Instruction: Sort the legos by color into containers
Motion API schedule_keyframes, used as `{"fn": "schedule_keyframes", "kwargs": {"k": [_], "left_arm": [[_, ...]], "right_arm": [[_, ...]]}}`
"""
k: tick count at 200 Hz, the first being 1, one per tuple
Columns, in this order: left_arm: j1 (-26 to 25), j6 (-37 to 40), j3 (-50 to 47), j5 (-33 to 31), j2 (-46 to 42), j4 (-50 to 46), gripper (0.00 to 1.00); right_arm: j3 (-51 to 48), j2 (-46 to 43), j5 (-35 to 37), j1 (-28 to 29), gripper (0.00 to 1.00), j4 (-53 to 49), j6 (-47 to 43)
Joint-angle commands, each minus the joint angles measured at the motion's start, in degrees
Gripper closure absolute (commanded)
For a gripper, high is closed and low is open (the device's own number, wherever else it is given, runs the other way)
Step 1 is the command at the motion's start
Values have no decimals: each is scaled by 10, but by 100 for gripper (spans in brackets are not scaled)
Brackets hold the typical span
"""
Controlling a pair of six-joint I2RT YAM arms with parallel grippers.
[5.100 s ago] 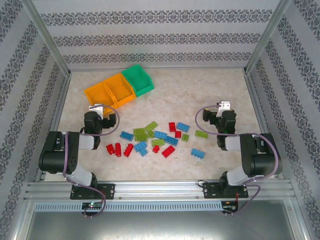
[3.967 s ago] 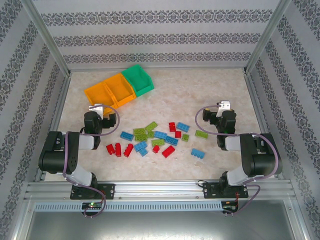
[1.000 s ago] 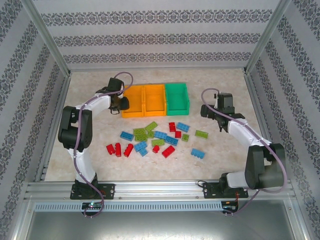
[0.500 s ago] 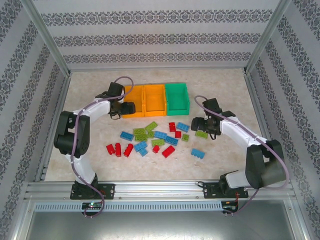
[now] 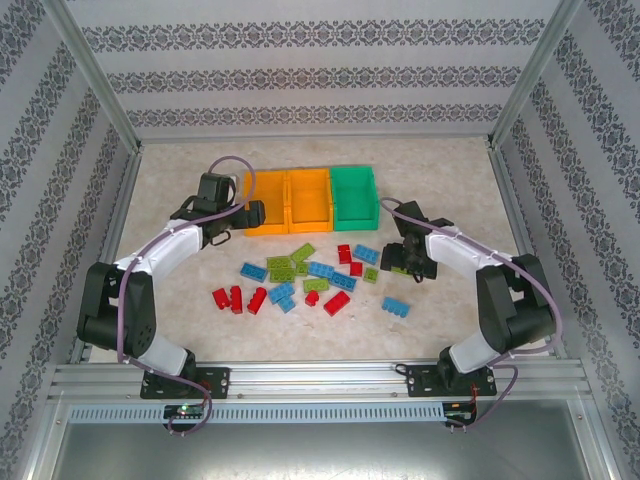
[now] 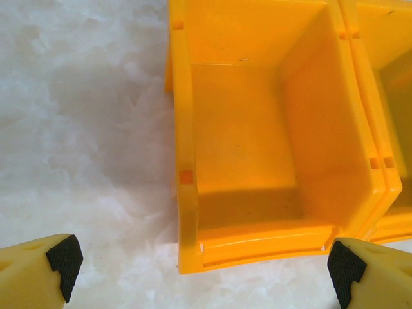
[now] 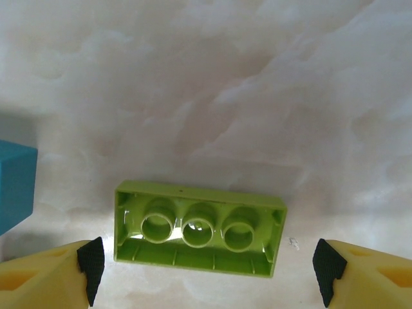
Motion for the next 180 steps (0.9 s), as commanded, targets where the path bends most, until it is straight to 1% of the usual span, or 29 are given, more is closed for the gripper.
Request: {"fn": "schedule_keyframes", "kwargs": {"k": [1, 33, 87, 137, 150, 162, 180], "left_arm": [[-6, 3, -15, -7, -13, 30, 1], [-6, 5, -17, 1, -13, 33, 0], [-6, 5, -20, 0, -11, 31, 0], [-6, 2, -22, 2, -9, 34, 0], [-6, 3, -23, 1, -11, 34, 0], [-6, 2, -25, 0, -13, 34, 0], [-6, 3, -28, -2, -16, 34, 0]], "right_arm": [[14, 14, -5, 7, 13, 4, 11], [12, 35, -3, 3, 14, 10, 9], [16, 51, 0, 1, 20, 11, 5], [14, 48, -1, 2, 28, 12, 5], [14, 46, 0, 2, 32, 10, 4], [14, 36, 4, 4, 35, 9, 3], [16, 13, 6, 8, 37, 9, 6]]}}
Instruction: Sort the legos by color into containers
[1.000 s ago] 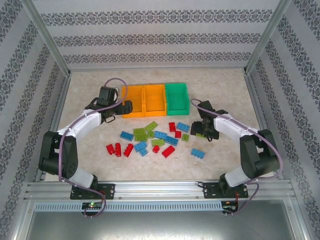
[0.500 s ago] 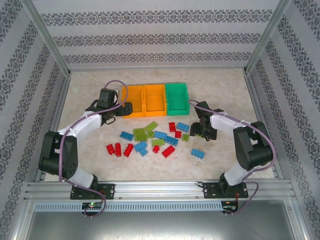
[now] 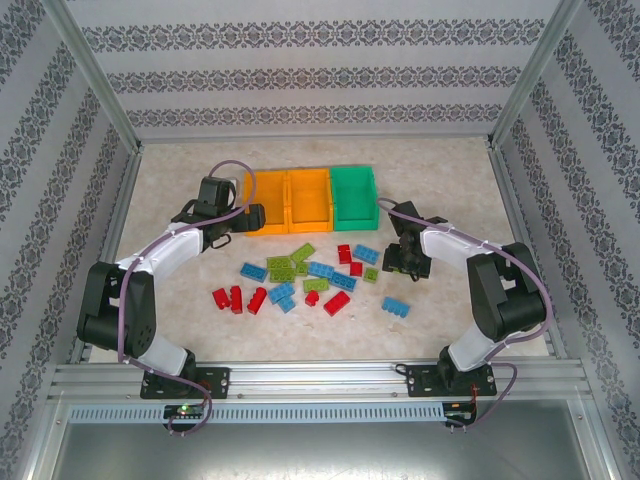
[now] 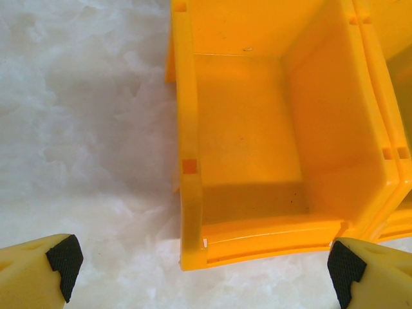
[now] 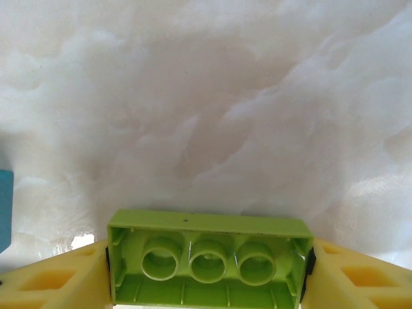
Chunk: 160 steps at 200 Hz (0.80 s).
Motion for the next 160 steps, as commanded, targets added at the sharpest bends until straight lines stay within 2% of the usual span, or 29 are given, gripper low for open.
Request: {"fn": "schedule_keyframes", "kwargs": {"k": [1, 45, 73, 116, 160], "left_arm": [[-6, 4, -10, -3, -15, 17, 0], [-6, -4, -11, -20, -18, 5, 0], [-6, -11, -12, -36, -23, -4, 0], [-6, -16, -5, -37, -17, -35, 0], [-6, -14, 2, -41, -4, -84, 0]], "right_arm": [[9, -27, 7, 8, 37, -7, 6], [79, -69, -9, 44, 39, -3, -7], [141, -61, -44, 86, 40, 47, -5], [286, 54, -109, 130, 40, 95, 6], [399, 172, -139, 137, 40, 94, 23]]}}
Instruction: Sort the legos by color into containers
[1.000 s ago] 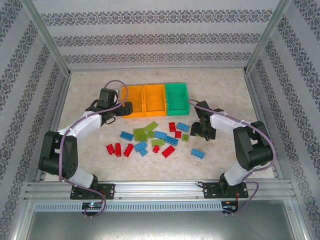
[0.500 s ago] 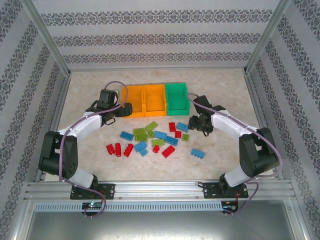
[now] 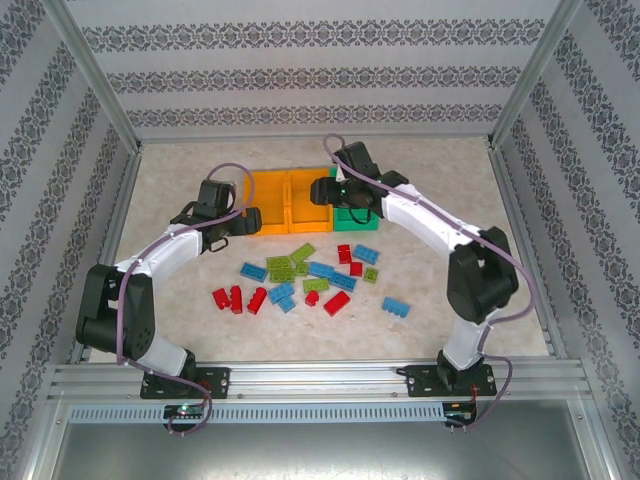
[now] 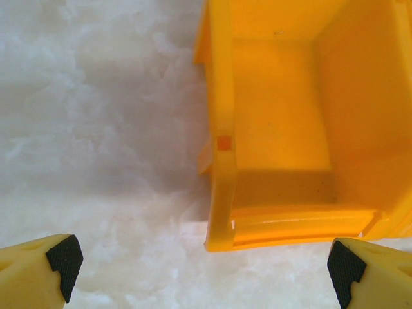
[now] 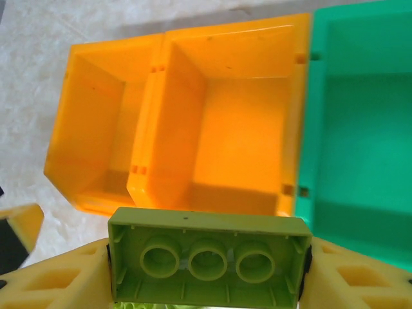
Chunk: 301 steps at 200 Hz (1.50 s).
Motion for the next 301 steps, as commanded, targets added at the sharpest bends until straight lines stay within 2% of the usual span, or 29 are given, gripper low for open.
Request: {"fn": "schedule_keyframes", "kwargs": {"k": [1, 65, 110, 175, 200, 228, 256, 279, 301], "left_arm": [[-6, -7, 8, -8, 5, -49, 0], [-12, -16, -8, 18, 7, -71, 0], [-20, -15, -18, 18, 7, -79, 0], [-50, -18, -10, -1, 8, -101, 0], [-62, -11, -22, -3, -4, -85, 0], [-65, -6, -21, -7, -9, -83, 0], [-66, -4, -18, -11, -9, -79, 0], [-66, -1, -20, -11, -8, -70, 0], [-66, 4, -24, -8, -8, -60, 0]], "right_arm": [[44, 51, -30, 0, 40, -7, 20], [143, 151, -44, -1, 37, -54, 21], [164, 180, -38, 0, 33, -73, 23], [170, 192, -45, 3, 23, -77, 11], [167, 186, -46, 7, 14, -73, 7], [156, 159, -47, 14, 11, -61, 2], [98, 86, -29, 26, 8, -47, -13], [15, 9, -7, 33, 6, -54, -109], [-91, -79, 27, 32, 4, -93, -257]]}}
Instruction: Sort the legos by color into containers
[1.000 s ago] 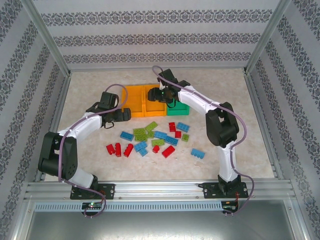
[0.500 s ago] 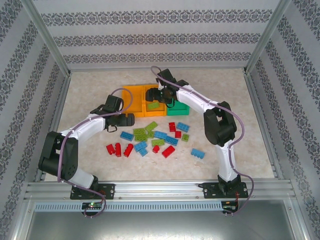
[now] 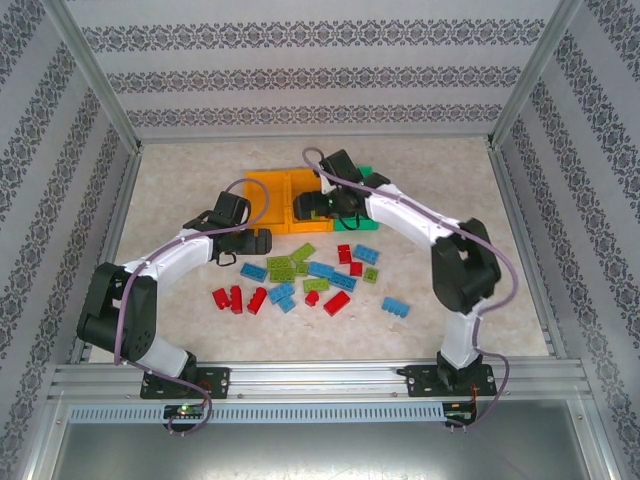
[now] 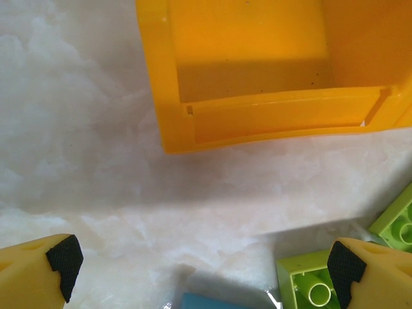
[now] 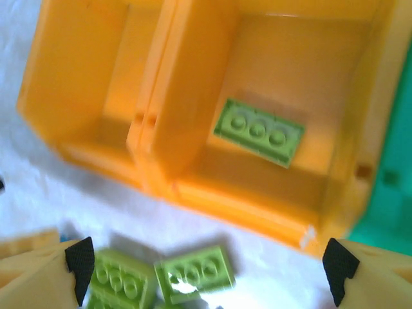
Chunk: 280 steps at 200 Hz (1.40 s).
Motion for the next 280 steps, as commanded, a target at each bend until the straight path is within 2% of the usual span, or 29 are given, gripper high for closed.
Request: {"fn": "schedule_keyframes", "kwargs": {"k": [1, 19, 32, 78, 138, 171, 223, 280], "left_arm": [[-8, 12, -6, -8, -10, 14, 0], [-8, 15, -11, -7, -10, 24, 0], [-8, 17, -12, -7, -9, 28, 0], [-9, 20, -10, -6, -8, 31, 0], [-9, 21, -13, -6, -20, 32, 0], [-9, 26, -17, -17, -28, 34, 0], [-8, 32, -29, 2, -20, 64, 0], [-8, 40, -35, -13, -35, 61, 0]], "right_arm": [[-84, -92, 49, 2, 4, -47, -172], [-165, -157, 64, 2, 4, -99, -286], [-210, -190, 73, 1, 3, -138, -334], [-269, -245, 94, 3, 7, -242, -369], [-243, -180, 105, 12, 13, -343, -425], [-246, -144, 130, 46, 15, -368, -429], [-283, -105, 161, 52, 17, -343, -432], [-284, -38, 155, 46, 33, -314, -431]]}}
